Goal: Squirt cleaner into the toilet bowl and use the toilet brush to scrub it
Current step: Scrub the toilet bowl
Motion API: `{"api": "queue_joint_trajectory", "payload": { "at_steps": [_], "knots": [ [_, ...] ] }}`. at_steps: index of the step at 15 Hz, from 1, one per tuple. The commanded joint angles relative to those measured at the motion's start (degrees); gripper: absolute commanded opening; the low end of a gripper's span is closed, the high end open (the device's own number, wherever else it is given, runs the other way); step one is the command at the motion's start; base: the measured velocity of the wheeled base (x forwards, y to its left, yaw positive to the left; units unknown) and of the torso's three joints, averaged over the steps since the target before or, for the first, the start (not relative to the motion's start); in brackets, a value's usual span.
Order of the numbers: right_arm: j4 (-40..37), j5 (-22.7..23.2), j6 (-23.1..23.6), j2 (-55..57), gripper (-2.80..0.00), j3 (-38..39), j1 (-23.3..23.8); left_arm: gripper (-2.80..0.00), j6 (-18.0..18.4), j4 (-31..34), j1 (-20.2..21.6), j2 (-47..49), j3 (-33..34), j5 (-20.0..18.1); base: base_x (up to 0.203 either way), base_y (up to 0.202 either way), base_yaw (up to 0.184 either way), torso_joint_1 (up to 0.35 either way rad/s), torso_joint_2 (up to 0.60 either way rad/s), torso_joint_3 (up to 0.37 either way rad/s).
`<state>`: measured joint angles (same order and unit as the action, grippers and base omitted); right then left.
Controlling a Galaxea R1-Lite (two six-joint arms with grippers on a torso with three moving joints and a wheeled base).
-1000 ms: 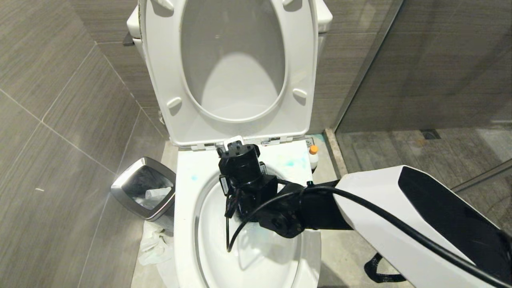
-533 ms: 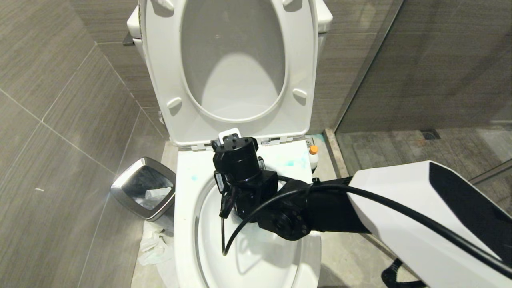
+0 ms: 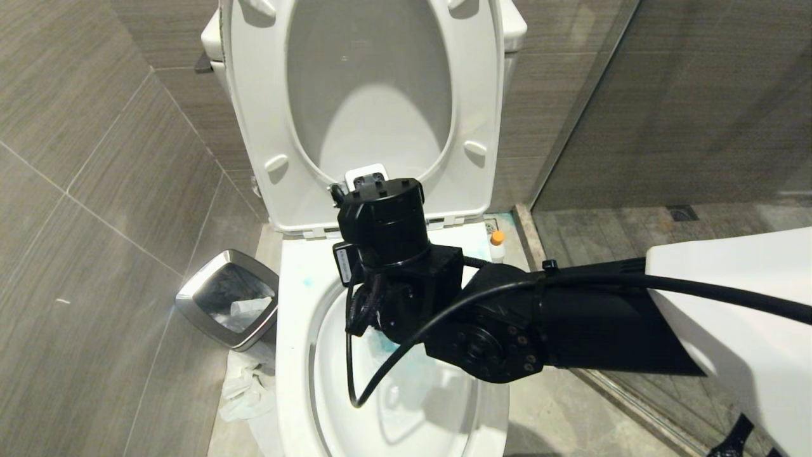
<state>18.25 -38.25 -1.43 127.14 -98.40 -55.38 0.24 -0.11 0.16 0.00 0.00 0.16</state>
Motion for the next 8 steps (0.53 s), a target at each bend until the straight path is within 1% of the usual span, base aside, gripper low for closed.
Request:
{"api": "queue_joint_trajectory", "payload": {
  "at_steps": [1, 8],
  "knots": [
    [0.39, -0.21, -0.16, 2.48, -2.8, -0.16, 0.86, -2.8, 0.02, -0.01, 0.02, 0.06, 0.0, 0.02, 0.0, 0.0, 0.0, 0.0, 0.0, 0.0],
    [0.65, 0.56, -0.87, 11.26, -2.8, -2.13, 2.76, -2.8, 0.11, 0.02, 0.02, 0.09, 0.0, 0.02, 0.0, 0.0, 0.0, 0.0, 0.0, 0.0]
  ]
}}
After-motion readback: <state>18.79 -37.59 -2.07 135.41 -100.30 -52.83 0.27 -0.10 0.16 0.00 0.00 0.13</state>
